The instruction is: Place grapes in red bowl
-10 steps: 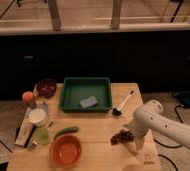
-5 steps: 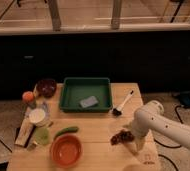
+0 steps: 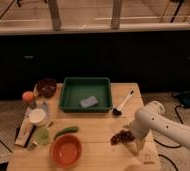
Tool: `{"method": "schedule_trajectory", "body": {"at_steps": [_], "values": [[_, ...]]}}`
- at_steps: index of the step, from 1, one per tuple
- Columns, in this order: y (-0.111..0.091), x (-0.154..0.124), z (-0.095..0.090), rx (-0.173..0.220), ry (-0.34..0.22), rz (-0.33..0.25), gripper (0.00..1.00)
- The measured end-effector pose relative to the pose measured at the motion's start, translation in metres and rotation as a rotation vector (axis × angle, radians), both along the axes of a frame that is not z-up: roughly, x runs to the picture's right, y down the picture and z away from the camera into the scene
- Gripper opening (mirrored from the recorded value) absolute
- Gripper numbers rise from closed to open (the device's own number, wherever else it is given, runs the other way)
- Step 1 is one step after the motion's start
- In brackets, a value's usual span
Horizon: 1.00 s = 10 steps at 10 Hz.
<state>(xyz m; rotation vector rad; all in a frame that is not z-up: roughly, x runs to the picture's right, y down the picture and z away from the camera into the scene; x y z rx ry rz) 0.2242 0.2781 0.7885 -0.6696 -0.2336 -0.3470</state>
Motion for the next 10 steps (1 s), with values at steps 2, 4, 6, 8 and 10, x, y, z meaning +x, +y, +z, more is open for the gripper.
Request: {"method": "schedule_trajectory", "body": {"at_steps": [2, 4, 6, 8, 10], "values": [[0.0010, 0.0008, 0.0002, -0.002, -0.004, 0.000, 0.80], [0.0011, 0.0017, 0.0006, -0.003, -0.005, 0.003, 0.80], [0.0013, 0.0019, 0.0010, -0.005, -0.009, 0.005, 0.75], [0.0019, 0.0033, 0.0013, -0.006, -0.010, 0.010, 0.75], [0.0019, 0.0030, 0.0025, -0.008, -0.014, 0.011, 0.75]]}}
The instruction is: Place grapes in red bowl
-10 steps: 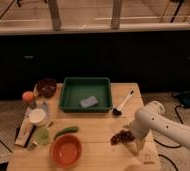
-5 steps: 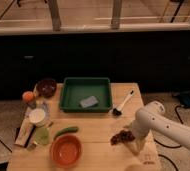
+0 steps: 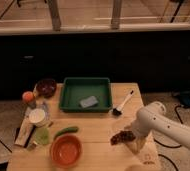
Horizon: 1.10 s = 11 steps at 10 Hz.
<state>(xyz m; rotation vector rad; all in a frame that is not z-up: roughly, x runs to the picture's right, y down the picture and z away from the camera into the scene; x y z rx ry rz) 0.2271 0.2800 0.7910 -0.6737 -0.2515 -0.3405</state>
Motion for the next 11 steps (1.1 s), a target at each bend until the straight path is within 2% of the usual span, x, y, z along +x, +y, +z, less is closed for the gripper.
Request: {"method": "schedule_trajectory", "body": {"at_steps": [3, 5, 11], "values": [[0.0003, 0.0029, 0.0000, -0.006, -0.003, 0.005, 0.75], [0.0001, 0.0034, 0.0007, -0.010, -0.008, 0.006, 0.69], [0.0001, 0.0064, 0.0008, -0.017, -0.018, 0.015, 0.69]]}}
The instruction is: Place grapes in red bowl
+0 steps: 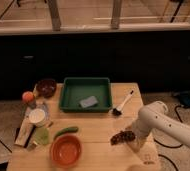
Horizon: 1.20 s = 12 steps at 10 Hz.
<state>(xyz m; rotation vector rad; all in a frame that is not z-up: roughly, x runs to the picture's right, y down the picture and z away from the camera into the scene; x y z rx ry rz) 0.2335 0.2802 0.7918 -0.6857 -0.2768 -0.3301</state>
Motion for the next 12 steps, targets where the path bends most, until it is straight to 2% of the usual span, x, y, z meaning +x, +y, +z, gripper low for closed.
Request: {"method": "schedule_trajectory", "body": {"at_steps": [10, 12], "values": [[0.0018, -0.0030, -0.0031, -0.017, -0.021, 0.007, 0.69], [0.0026, -0.0044, -0.0040, -0.021, -0.024, 0.007, 0.64]]}}
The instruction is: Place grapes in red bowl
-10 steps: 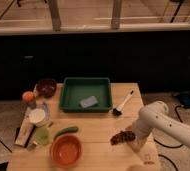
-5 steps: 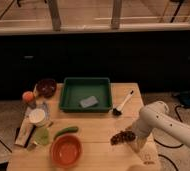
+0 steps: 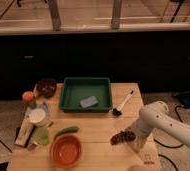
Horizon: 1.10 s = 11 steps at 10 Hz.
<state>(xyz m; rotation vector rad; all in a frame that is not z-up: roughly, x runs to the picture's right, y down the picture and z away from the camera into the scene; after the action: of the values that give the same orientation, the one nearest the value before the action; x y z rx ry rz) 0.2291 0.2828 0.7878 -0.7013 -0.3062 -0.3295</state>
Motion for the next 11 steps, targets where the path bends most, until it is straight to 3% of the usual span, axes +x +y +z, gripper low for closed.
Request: {"method": "schedule_trajectory", "body": {"at_steps": [11], "values": [[0.0021, -0.0068, -0.0059, -0.017, -0.019, 0.006, 0.64]]}}
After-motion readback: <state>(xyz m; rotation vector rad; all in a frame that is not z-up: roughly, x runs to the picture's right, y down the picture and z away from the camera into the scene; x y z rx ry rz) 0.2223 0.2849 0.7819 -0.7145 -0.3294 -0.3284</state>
